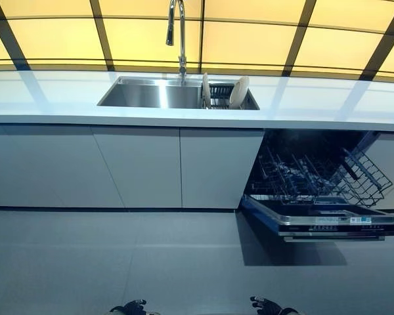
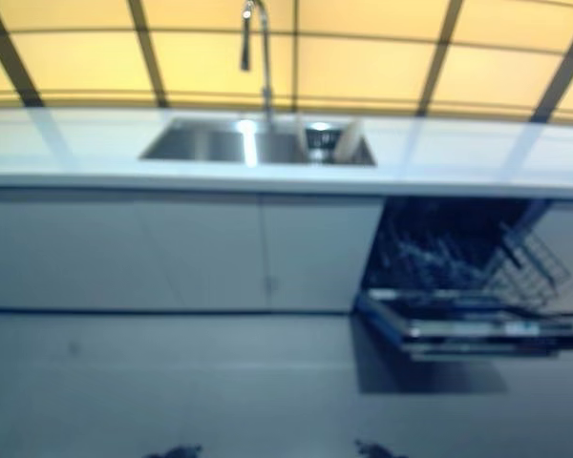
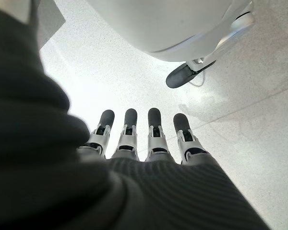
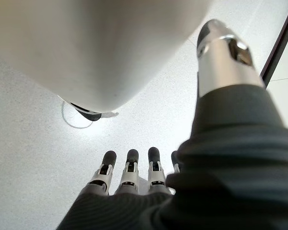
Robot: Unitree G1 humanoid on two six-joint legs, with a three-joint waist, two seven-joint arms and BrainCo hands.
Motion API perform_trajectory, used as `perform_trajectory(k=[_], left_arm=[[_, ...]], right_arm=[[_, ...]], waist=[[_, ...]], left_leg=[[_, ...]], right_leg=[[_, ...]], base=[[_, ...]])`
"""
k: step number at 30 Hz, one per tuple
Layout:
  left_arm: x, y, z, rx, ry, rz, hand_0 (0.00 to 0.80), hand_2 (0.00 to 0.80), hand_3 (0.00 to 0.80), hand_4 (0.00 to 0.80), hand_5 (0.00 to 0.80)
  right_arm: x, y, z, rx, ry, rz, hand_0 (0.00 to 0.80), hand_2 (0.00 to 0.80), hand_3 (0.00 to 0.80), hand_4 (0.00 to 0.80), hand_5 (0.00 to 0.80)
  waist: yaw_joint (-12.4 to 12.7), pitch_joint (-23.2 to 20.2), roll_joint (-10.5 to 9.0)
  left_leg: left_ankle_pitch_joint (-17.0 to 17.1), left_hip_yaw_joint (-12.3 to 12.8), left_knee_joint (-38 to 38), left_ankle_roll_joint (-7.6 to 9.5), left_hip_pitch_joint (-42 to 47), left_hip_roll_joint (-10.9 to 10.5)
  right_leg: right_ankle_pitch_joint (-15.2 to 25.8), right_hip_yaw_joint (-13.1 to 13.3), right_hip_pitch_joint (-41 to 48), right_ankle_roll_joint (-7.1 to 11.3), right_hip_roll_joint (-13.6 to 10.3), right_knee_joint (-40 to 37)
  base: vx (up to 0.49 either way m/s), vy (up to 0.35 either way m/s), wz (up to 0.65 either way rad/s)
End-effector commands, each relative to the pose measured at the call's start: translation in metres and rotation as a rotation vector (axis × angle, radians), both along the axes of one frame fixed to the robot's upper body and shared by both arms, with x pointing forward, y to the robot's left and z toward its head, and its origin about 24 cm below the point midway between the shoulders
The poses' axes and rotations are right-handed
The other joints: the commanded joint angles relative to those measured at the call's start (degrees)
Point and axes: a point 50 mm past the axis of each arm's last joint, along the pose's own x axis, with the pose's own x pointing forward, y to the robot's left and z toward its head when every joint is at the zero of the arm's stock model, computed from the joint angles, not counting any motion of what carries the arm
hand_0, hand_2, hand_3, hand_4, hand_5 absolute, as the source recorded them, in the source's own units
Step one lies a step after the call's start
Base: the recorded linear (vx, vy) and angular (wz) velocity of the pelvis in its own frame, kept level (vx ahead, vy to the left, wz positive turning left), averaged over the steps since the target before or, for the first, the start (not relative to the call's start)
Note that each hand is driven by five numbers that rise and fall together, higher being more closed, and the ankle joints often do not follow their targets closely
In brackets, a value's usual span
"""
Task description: Take plates into dishwasher
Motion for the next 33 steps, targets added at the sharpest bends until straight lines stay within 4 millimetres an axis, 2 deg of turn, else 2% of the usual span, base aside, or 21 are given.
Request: perform_trajectory(k=[1, 10, 11, 13, 15, 16, 20, 24, 25, 26, 27, 29, 31, 32, 33], left_arm=[[0.024, -0.007, 0.004, -0.002, -0.036, -0.044, 0.0, 0.0, 0.0, 0.0, 0.0], [0.021, -0.007, 0.003, -0.01, -0.019, -0.041, 0.0, 0.0, 0.0, 0.0, 0.0], [0.021, -0.007, 0.002, -0.009, -0.017, -0.044, 0.0, 0.0, 0.0, 0.0, 0.0], [0.021, -0.008, 0.002, -0.003, -0.016, -0.05, 0.0, 0.0, 0.0, 0.0, 0.0], [0.019, -0.006, 0.003, 0.007, -0.019, -0.054, 0.0, 0.0, 0.0, 0.0, 0.0], [0.017, -0.004, 0.003, 0.011, -0.018, -0.059, 0.0, 0.0, 0.0, 0.0, 0.0], [0.013, 0.0, 0.004, 0.016, -0.018, -0.069, 0.0, 0.0, 0.0, 0.0, 0.0], [0.009, -0.005, 0.002, 0.003, -0.019, -0.069, 0.0, 0.0, 0.0, 0.0, 0.0], [0.009, -0.007, 0.002, -0.002, -0.02, -0.062, 0.0, 0.0, 0.0, 0.0, 0.0], [0.008, -0.008, 0.002, -0.003, -0.019, -0.058, 0.0, 0.0, 0.0, 0.0, 0.0], [0.008, -0.008, 0.002, -0.005, -0.02, -0.05, 0.0, 0.0, 0.0, 0.0, 0.0], [0.008, -0.008, 0.002, -0.006, -0.022, -0.046, 0.0, 0.0, 0.0, 0.0, 0.0], [0.008, -0.007, 0.003, -0.006, -0.024, -0.048, 0.0, 0.0, 0.0, 0.0, 0.0], [0.008, -0.007, 0.003, -0.006, -0.024, -0.048, 0.0, 0.0, 0.0, 0.0, 0.0], [0.009, -0.005, 0.003, -0.006, -0.028, -0.053, 0.0, 0.0, 0.0, 0.0, 0.0]], right_arm=[[0.027, 0.003, 0.006, -0.014, -0.052, 0.043, 0.0, 0.0, 0.0, 0.0, 0.0], [0.029, 0.004, 0.007, 0.016, -0.07, 0.044, 0.0, 0.0, 0.0, 0.0, 0.0], [0.031, 0.006, 0.009, 0.048, -0.087, 0.045, 0.0, 0.0, 0.0, 0.0, 0.0], [0.05, 0.016, 0.019, 0.18, -0.152, 0.028, 0.0, 0.0, 0.0, 0.0, 0.0], [0.08, 0.037, 0.045, 0.395, -0.212, 0.032, 0.0, 0.0, 0.0, 0.0, 0.0], [0.089, 0.047, 0.057, 0.491, -0.231, 0.05, 0.0, 0.0, 0.0, 0.0, 0.0], [0.11, 0.079, 0.108, 0.86, -0.369, 0.113, 0.0, 0.0, 0.0, 0.0, 0.0], [0.139, 0.1, 0.182, 1.209, -0.628, 0.078, 0.0, 0.0, 0.0, 0.0, 0.0], [0.146, 0.106, 0.215, 1.34, -0.729, 0.065, 0.0, 0.0, 0.0, 0.0, 0.0], [0.148, 0.107, 0.226, 1.391, -0.764, 0.062, 0.0, 0.0, 0.0, 0.0, 0.0], [0.15, 0.109, 0.246, 1.469, -0.82, 0.057, 0.0, 0.0, 0.0, 0.0, 0.0], [0.151, 0.109, 0.26, 1.55, -0.858, 0.051, 0.0, 0.0, 0.0, 0.0, 0.0], [0.156, 0.105, 0.284, 1.651, -0.925, 0.027, 0.0, 0.0, 0.0, 0.0, 0.0], [0.156, 0.105, 0.285, 1.658, -0.928, 0.026, 0.0, 0.0, 0.0, 0.0, 0.0], [0.16, 0.101, 0.303, 1.713, -0.992, 0.006, 0.0, 0.0, 0.0, 0.0, 0.0]], waist=[[-0.33, 3.26, -1.46], [-0.24, 3.42, -1.44], [-0.19, 3.39, -1.47], [-0.04, 3.47, -1.67], [-0.11, 3.55, -1.98], [-0.17, 3.49, -2.1], [-0.35, 3.43, -2.3], [-0.4, 3.44, -1.93], [-0.39, 3.5, -1.69], [-0.34, 3.54, -1.57], [-0.26, 3.64, -1.34], [-0.12, 3.78, -1.14], [0.03, 3.99, -0.86], [0.06, 4.01, -0.85], [0.35, 4.16, -0.67]], left_leg=[[-4.6, 2.83, 0.17, 4.61, 1.94, -4.95], [-4.61, 2.76, 0.17, 4.74, 2.01, -5.05], [-4.65, 2.68, 0.17, 4.75, 2.04, -5.07], [-4.62, 2.45, 0.17, 4.71, 2.21, -5.11], [-4.48, 2.52, 0.17, 4.73, 2.15, -5.13], [-4.42, 2.59, 0.17, 4.74, 2.07, -5.15], [-4.2, 2.54, 0.17, 4.82, 1.76, -5.43], [-4.44, 2.82, 0.17, 5.06, 1.88, -5.65], [-4.61, 3.05, 0.17, 5.25, 1.88, -5.72], [-4.69, 3.13, 0.17, 5.37, 1.86, -5.77], [-4.81, 3.28, 0.17, 5.61, 1.73, -5.85], [-4.92, 3.37, 0.17, 5.9, 1.64, -5.96], [-5.08, 3.28, 0.17, 6.48, 1.59, -6.2], [-5.09, 3.29, 0.17, 6.51, 1.59, -6.22], [-5.13, 3.24, 0.17, 7.02, 1.53, -6.46]], right_leg=[[0.6, -1.62, 0.39, 2.18, 0.15, 0.46], [0.64, -1.71, 0.48, 2.15, 0.15, 0.55], [0.63, -1.7, 0.51, 2.18, 0.15, 0.55], [0.71, -1.88, 0.65, 2.24, 0.07, 0.67], [0.82, -1.96, 0.55, 2.17, 0.0, 0.68], [0.86, -2.01, 0.44, 2.13, 0.0, 0.67], [1.0, -2.21, 0.11, 2.08, -0.05, 0.59], [0.9, -2.1, -0.19, 2.44, -0.45, 0.86], [0.83, -1.95, -0.53, 2.67, -0.73, 1.22], [0.78, -1.83, -0.72, 2.78, -0.85, 1.43], [0.69, -1.62, -1.19, 3.01, -1.13, 1.91], [0.62, -1.44, -1.63, 3.22, -1.45, 2.44], [0.47, -0.86, -2.29, 3.48, -1.94, 3.42], [0.45, -0.81, -2.34, 3.5, -1.97, 3.49], [0.37, -0.47, -2.82, 3.71, -2.41, 4.4]], base=[[0.0, 0.0, 0.0], [0.0, 0.0, 0.0], [0.0, 0.0, 0.0], [0.0, 0.0, 0.0], [0.0, 0.0, 0.0], [0.0, 0.0, 0.0], [-0.002, 0.011, 0.01], [0.015, 0.081, 0.02], [0.014, 0.103, -0.01], [0.006, 0.119, -0.01], [-0.001, 0.09, -0.01], [0.0, 0.089, -0.01], [0.011, 0.096, 0.0], [0.017, 0.121, 0.0], [0.017, 0.127, 0.01]])
